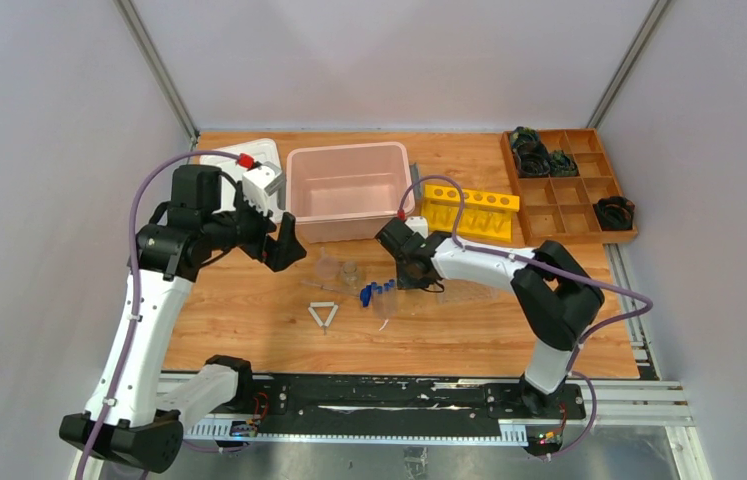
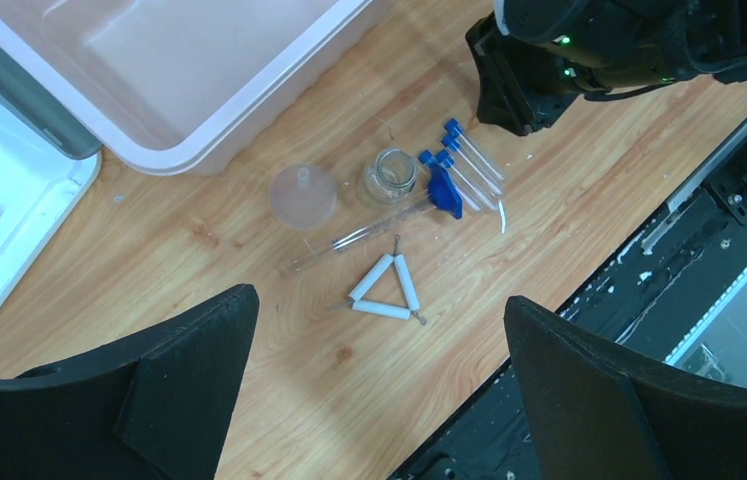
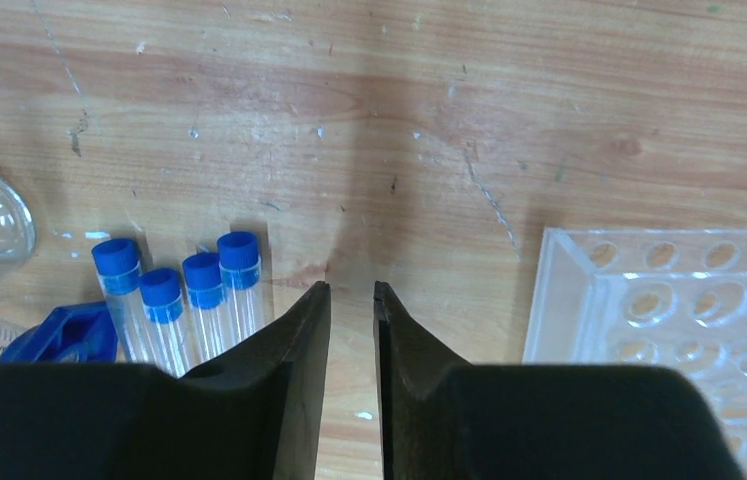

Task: Organize the chemistry lab equipment

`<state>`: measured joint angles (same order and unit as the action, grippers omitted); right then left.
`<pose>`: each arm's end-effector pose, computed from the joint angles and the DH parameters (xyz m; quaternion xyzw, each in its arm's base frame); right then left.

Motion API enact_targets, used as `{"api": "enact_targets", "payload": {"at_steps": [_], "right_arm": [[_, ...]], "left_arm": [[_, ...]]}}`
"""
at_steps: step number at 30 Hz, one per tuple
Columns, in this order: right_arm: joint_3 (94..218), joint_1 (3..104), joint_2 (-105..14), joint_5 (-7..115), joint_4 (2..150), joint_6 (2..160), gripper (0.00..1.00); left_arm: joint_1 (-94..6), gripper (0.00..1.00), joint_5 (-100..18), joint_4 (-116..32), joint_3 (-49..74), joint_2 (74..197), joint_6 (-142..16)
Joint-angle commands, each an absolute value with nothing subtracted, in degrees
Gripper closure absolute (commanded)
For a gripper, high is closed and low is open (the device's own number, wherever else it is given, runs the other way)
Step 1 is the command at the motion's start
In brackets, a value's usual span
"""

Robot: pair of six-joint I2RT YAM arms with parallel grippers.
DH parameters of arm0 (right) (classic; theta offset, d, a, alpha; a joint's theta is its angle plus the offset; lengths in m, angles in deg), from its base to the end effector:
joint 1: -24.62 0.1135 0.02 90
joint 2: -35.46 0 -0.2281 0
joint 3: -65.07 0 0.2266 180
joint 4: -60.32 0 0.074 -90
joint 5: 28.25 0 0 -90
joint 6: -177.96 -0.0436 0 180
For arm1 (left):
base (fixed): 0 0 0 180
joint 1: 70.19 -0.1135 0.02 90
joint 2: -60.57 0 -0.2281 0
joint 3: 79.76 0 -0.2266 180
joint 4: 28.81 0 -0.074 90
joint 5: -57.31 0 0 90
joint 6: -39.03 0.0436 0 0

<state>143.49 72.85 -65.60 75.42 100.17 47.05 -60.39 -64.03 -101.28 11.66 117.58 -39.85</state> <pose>0.2253 0.2368 0.1469 -0.0333 0.9643 0.0833 0.2493 0.1666 -0.0518 0.3506 0.2694 0.8409 -0.2411 0.4028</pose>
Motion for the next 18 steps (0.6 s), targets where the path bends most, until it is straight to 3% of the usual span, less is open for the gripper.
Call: {"api": "enact_targets", "payload": {"at_steps": [1, 9, 18], "right_arm": [[143.53, 73.48, -60.19, 78.36, 102.64, 46.9, 0.72], [146.86, 73.93, -62.76, 74.3, 102.23, 47.17, 0.63], [146.52, 74.72, -66.89, 73.42, 101.04, 46.09, 0.67]], "left_arm": [[-60.87, 0.0, -65.12, -101.29, 9.58, 118.53, -39.87], [-60.87, 0.0, -64.97, -101.29, 9.34, 117.87, -39.99], [-60.87, 0.0, -64.6, -101.27, 9.94, 116.99, -39.37]]}}
